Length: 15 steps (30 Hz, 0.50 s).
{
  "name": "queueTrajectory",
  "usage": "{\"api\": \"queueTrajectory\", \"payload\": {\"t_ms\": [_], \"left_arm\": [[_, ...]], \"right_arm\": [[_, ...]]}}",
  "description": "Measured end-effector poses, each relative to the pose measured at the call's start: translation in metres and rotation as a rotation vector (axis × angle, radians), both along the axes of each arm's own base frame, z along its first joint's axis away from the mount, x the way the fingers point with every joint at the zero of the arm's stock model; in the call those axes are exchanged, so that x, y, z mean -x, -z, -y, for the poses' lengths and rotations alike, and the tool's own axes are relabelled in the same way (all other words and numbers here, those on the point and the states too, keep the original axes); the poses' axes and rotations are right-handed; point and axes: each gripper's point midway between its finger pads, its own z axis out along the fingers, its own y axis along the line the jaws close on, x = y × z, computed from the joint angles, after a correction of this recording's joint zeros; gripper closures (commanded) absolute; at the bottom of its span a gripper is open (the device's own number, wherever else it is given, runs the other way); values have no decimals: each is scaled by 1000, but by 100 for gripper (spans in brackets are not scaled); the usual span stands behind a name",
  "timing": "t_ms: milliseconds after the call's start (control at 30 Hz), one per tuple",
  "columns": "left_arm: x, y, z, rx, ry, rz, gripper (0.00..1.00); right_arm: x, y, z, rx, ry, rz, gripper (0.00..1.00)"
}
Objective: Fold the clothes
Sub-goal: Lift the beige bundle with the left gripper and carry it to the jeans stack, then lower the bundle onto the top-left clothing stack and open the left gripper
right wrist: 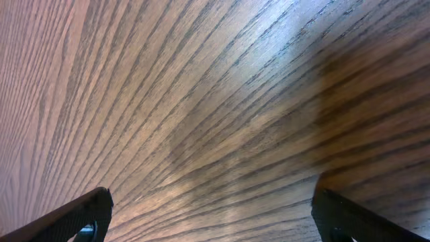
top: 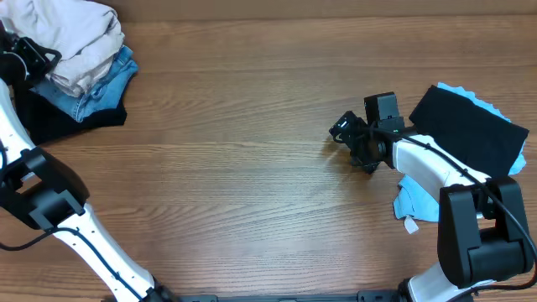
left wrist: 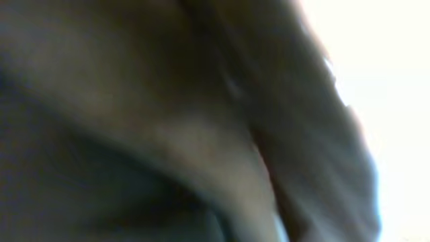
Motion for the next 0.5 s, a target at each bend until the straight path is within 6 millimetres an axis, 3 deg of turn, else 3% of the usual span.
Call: {"api": "queueTrajectory", "payload": {"t_ms": [67, 100, 200, 233, 267, 300, 333, 433, 500], "left_arm": [[9, 7, 1, 20, -12, -49, 89], [15, 10, 0, 27, -26, -78, 76], [35, 21, -9, 45, -71, -162, 64], [41, 24, -12, 50, -85, -183, 54], [44, 25, -15, 48, -93, -192, 29], [52, 28, -18, 54, -114, -225, 11], [56, 30, -23, 49, -129, -238, 0], [68, 28, -37, 21, -181, -270, 0], [75, 13, -46, -38, -219, -276, 0]], "right_arm": [[0, 0, 0, 0, 0, 0, 0], [0, 0, 0, 0, 0, -1, 0], [0, 0, 0, 0, 0, -1, 0], [0, 0, 0, 1, 0, -1, 0], [0, 0, 0, 1, 0, -2, 0], [0, 0, 0, 1, 0, -1, 0], [0, 0, 0, 1, 0, -1, 0], [0, 0, 0, 1, 0, -2, 0], [0, 0, 0, 1, 1, -1, 0]]}}
